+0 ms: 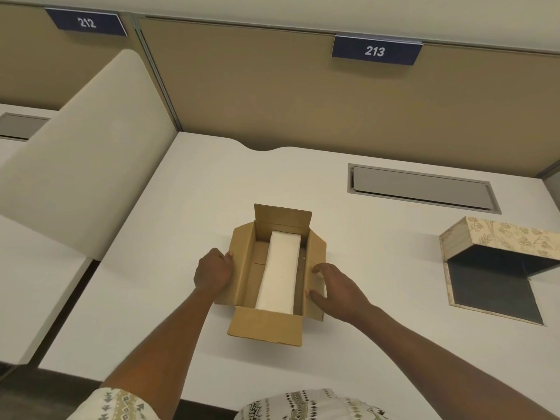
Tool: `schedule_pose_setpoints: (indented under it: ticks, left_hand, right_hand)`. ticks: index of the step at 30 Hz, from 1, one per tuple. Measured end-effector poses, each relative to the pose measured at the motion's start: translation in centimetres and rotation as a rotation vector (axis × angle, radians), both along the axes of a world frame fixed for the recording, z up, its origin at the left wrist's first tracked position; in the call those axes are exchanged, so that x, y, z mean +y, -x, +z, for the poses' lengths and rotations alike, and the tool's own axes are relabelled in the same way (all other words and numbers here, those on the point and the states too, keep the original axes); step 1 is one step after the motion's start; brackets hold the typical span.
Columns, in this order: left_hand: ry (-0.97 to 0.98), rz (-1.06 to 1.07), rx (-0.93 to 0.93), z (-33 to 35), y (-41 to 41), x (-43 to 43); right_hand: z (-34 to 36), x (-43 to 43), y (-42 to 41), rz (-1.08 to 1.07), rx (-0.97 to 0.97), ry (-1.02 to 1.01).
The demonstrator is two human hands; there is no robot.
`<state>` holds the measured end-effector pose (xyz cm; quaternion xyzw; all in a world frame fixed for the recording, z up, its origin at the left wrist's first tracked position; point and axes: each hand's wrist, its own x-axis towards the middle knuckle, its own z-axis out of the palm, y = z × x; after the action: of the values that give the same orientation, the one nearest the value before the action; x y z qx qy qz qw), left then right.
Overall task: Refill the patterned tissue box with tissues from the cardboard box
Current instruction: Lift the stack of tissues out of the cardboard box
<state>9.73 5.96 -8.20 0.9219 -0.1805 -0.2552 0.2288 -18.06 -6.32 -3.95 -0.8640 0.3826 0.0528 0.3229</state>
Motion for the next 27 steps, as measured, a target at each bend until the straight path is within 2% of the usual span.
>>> schedule_pose_setpoints:
  ticks: [8,12,17,19,21,23,27]
  left_hand:
    - [0.108,-0.006,-0.148,1.5,0.1,-0.3]
    - [0.14,-0.079,-0.287,2.2,0.8,-0.7]
    - [0.199,-0.312,-0.608,3.6,2.8,-1.0]
    - [0.257,-0.424,-0.643,4.0,3.8,-1.1]
    - [0.296,-0.481,-0.597,3.9,5.0,-1.3]
    - [0.31,-0.501,-0.475,3.5,6.3,-1.4]
    - [0.229,-0.357,-0.018,2.9,8.3,-2.1]
  right_hand:
    - [1.7,0.5,-0.6,-0.082,-0.005,0.193]
    - [2.6,1.1,-1.6,-0.086,-0.056,0.273]
    - [3.4,2.0,-3.0,-0.135,-0.211,0.153]
    - [3.6,2.5,-3.7,-0.175,-0.282,0.049]
    - [3.7,3.1,-4.4,-0.234,-0.335,-0.088]
    - [3.8,3.6,-5.2,-0.327,-0.35,-0.26]
    - [3.7,4.1,-6.7,-0.553,-0.305,-0.66]
